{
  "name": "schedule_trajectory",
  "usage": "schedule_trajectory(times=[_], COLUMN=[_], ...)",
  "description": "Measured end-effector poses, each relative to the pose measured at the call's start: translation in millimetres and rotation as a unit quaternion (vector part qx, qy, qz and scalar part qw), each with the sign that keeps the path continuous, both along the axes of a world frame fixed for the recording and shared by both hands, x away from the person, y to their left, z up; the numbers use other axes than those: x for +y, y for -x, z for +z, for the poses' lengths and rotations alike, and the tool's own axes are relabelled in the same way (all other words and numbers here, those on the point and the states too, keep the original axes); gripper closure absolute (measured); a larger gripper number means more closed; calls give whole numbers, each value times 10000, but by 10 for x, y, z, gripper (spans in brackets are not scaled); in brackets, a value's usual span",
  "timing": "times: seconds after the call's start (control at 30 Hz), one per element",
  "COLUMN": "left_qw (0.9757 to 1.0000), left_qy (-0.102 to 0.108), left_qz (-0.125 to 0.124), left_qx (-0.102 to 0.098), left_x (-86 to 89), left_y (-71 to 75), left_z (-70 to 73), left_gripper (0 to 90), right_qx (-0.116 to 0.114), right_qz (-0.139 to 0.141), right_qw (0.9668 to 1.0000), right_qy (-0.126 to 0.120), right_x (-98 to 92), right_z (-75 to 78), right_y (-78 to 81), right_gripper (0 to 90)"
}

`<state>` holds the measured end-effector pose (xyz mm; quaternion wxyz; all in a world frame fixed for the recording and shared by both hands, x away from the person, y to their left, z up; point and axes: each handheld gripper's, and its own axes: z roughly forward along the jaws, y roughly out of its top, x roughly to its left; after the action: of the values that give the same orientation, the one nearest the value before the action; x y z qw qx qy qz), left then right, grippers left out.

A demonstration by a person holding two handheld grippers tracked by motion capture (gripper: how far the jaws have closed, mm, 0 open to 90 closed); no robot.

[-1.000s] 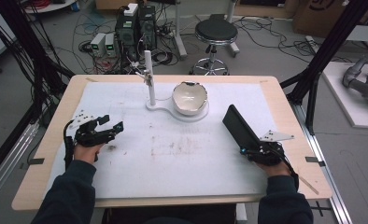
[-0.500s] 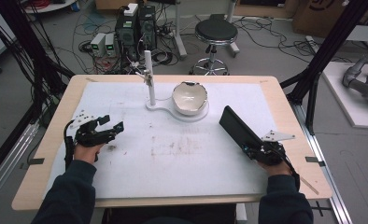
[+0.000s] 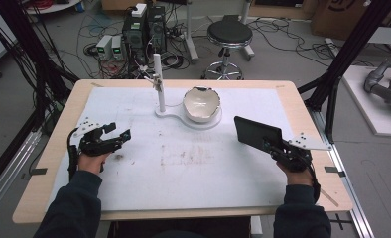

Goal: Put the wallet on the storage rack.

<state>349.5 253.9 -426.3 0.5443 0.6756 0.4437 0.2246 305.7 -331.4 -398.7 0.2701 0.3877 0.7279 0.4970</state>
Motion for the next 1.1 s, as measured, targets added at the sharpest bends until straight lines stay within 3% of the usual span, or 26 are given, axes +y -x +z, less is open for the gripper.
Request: schedule_trajectory(times=[0.13,0.4,0.53,0.73,0.83,0.93,1.1], left_qw=[10000,10000,10000,10000,10000,10000,9999], left_qy=[-4,-31,-34,-45,-79,-87,-98], left_qz=[-5,-9,0,19,8,-26,-57], left_qx=[-3,1,7,60,56,40,62], left_x=[-3,-12,-6,6,2,-2,-2], left_y=[1,3,0,-10,-7,-6,-2], left_z=[0,-1,-2,-11,-10,-8,-5], left_gripper=[263,264,263,262,251,244,244], right_qx=[-145,-152,-118,-459,-673,-883,-1022], right_qz=[-103,-71,11,370,595,938,1426], right_qw=[9997,9997,9999,9977,9946,9883,9764], right_qy=[-192,-202,-33,336,526,813,1260], right_x=[-3,49,109,259,355,469,722], right_z=[66,93,177,531,766,979,1212], right_y=[-1,-68,-128,-255,-336,-453,-692], right_gripper=[741,743,750,751,751,751,750])
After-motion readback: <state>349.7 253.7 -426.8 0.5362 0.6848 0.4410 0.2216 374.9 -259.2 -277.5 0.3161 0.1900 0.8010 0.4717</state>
